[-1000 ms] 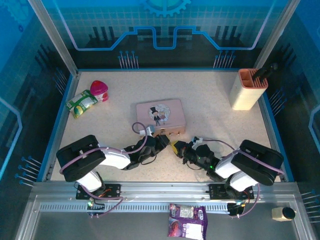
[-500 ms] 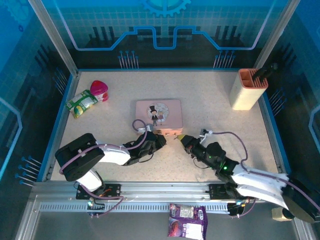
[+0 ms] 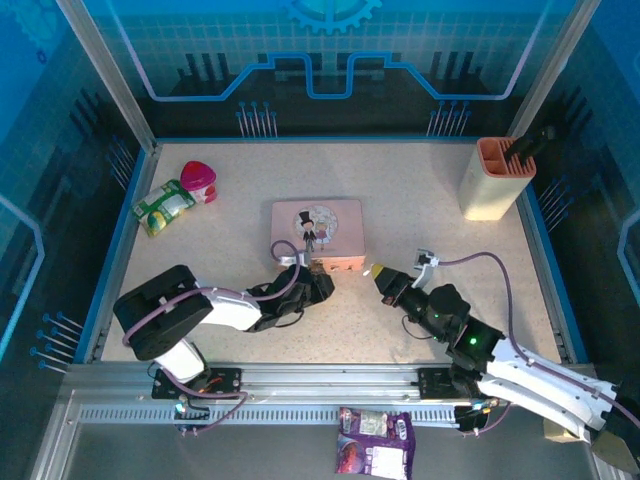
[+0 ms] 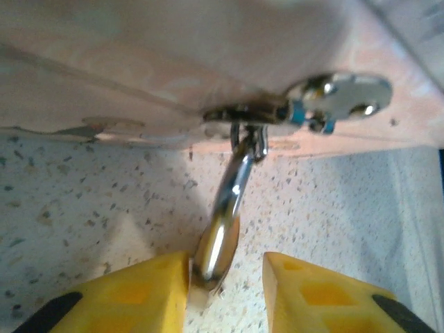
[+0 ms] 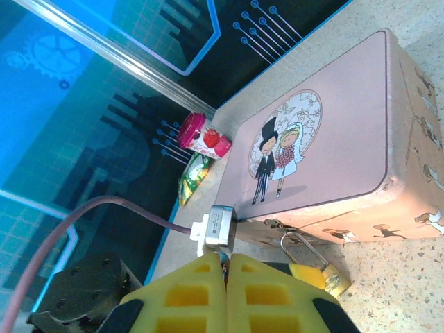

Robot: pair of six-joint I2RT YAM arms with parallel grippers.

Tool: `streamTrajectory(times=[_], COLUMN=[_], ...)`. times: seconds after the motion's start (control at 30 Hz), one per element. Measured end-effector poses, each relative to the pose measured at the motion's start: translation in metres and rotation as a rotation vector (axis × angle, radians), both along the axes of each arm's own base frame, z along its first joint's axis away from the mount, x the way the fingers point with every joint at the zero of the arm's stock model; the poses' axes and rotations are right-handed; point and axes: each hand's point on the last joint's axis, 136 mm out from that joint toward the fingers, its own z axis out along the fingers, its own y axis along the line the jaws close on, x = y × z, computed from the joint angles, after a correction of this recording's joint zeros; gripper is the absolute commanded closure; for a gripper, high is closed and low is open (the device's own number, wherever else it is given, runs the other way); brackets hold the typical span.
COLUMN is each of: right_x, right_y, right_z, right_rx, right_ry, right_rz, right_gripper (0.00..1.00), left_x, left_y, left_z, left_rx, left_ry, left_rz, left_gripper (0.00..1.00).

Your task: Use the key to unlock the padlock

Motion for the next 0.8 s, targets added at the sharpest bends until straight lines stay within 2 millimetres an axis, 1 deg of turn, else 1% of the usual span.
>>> streamTrajectory(times=[0.07,0.13,0.2,0.23,0.3,0.37,0.43,0.53,0.63,0.8], right_x=[0.0,-0.001,-0.001,-0.002,-0.002,-0.003,-0.006,-0.009,-0.014,-0.024], right_y=[0.005,0.01,0.013,0.015,0.018,0.02,0.025,0.032,0.041,0.052], right_z=[0.0,0.002,0.006,0.008,0.011,0.014,0.019,0.026,0.033,0.043], right_rx=[-0.02,-0.031,-0.028,-0.026,-0.021,-0.017,-0.009,0.015,0.036,0.064], right_ry=[-0.019,-0.043,-0.064,-0.073,-0.091,-0.106,-0.126,-0.159,-0.189,-0.234], right_rz=[0.017,0.032,0.042,0.047,0.054,0.062,0.075,0.093,0.115,0.146], right_gripper=[1.0,1.0,1.0,1.0,1.0,1.0,1.0,1.0,1.0,1.0], left_x=[-0.006,-0.011,-0.018,-0.021,-0.027,-0.029,-0.032,-0.04,-0.05,-0.061], left_y=[0.006,0.012,0.018,0.02,0.018,0.012,0.004,-0.006,-0.014,-0.022], left_z=[-0.001,0.003,0.009,0.015,0.033,0.059,0.091,0.131,0.156,0.177], left_rx=[0.0,-0.001,-0.003,-0.01,-0.036,-0.082,-0.146,-0.228,-0.287,-0.352], left_ry=[-0.001,-0.021,-0.054,-0.081,-0.15,-0.237,-0.338,-0.465,-0.553,-0.632], left_rz=[-0.003,-0.013,-0.031,-0.047,-0.083,-0.126,-0.179,-0.258,-0.33,-0.402], left_gripper=[0.55,0.52,0.51,0.5,0.5,0.51,0.51,0.53,0.55,0.57])
